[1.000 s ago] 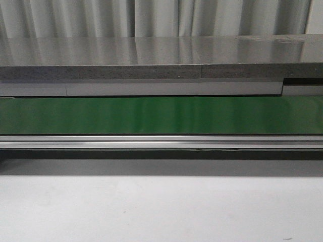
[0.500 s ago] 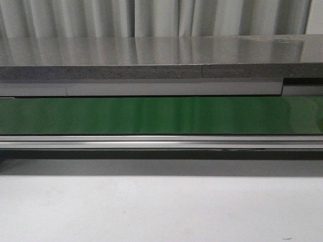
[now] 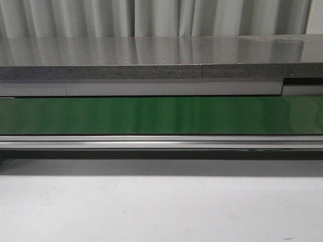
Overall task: Move button from right to left
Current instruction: 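Carry the button over the conveyor belt with the right gripper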
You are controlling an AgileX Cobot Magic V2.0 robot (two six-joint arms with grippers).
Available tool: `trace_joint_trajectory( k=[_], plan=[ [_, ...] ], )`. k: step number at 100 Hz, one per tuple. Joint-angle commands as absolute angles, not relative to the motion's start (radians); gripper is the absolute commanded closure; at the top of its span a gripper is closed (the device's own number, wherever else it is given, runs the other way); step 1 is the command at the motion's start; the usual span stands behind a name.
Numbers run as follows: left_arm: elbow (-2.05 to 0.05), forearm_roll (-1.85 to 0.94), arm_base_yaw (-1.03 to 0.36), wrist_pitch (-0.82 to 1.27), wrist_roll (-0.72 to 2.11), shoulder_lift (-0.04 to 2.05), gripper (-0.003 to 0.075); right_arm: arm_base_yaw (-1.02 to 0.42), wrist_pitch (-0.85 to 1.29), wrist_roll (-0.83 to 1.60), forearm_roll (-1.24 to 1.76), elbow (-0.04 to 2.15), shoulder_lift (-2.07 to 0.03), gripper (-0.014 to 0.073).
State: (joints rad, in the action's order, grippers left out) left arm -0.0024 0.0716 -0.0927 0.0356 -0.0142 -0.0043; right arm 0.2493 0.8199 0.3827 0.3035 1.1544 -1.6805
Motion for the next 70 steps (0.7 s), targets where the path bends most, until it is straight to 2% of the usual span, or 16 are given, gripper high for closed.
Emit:
trace_joint_trajectory(
  k=[1, 29, 70],
  plan=[
    [0.039, 0.063, -0.098, -0.044, -0.026, -0.041, 0.0715, 0.251, 0.802, 0.382, 0.309, 1.176, -1.637, 0.0122],
    [0.039, 0.063, -0.098, -0.044, -0.026, -0.041, 0.0715, 0.251, 0.787, 0.382, 0.347, 1.176, -1.565, 0.0116],
    [0.039, 0.063, -0.098, -0.044, -0.026, -0.041, 0.0715, 0.2, 0.743, 0.479, 0.416, 1.176, -1.254, 0.0116]
  ],
)
